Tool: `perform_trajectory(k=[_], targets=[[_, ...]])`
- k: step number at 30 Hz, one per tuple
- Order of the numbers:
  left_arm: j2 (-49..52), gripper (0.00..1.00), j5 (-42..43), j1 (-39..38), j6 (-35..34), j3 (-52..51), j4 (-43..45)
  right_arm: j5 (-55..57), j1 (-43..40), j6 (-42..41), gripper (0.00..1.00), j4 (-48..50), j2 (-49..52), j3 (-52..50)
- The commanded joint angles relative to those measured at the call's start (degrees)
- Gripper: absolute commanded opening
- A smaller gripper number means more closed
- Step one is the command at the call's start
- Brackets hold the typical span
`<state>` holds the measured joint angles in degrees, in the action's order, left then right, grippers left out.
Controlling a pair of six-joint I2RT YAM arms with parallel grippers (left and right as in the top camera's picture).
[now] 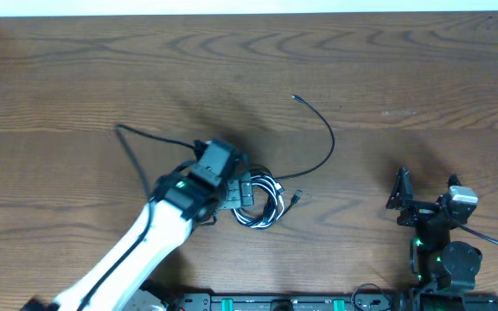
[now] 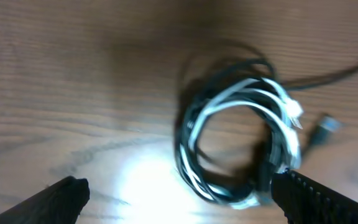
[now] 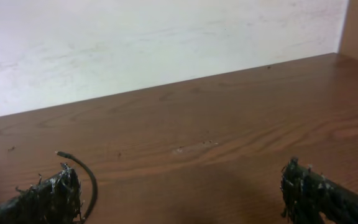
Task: Untangle cables
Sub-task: 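Lower the left gripper onto the coil and close on its loops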
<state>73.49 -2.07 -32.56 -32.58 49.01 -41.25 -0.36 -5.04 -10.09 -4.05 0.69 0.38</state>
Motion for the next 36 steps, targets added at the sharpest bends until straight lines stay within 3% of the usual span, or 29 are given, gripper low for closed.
perform_trajectory(k=[1,7,13,23,27,30,34,36], targets=[[5.16,0.99,-6.58,-0.37,-1.79,-0.09,1.16,0.42,-0.17,-0.37,0.99,-0.24,-0.31,-0.07],[13.6,0.8,-3.89,-0.37,-1.79,-0.09,4.81,0.42,-0.17,-0.37,0.99,-0.26,-0.31,-0.07],[16.83,0.8,1.49,-0.37,-1.57,-0.09,6.29,0.42,-0.17,-0.37,0.99,-0.26,-0.31,-0.07],[19.41,0.79,1.64,-2.67,-1.6,-0.11,7.15,0.42,-0.17,-0.37,0.99,-0.26,-0.31,-0.07],[21.53,0.65,1.62,-3.43,-1.64,-0.11,7.58,0.42,-0.17,-0.37,0.99,-0.26,-0.31,-0.07],[23.32,0.49,1.64,-3.41,-2.08,-0.11,8.39,0.42,-0.17,-0.37,0.99,-0.26,-0.31,-0.07],[24.28,0.09,1.62,-3.39,-3.32,-0.11,8.17,0.42,-0.17,-0.37,0.99,-0.26,-0.31,-0.07],[23.87,0.08,1.64,-3.23,-3.32,0.09,8.17,0.42,-0.17,-0.37,0.99,-0.24,-0.31,-0.07]])
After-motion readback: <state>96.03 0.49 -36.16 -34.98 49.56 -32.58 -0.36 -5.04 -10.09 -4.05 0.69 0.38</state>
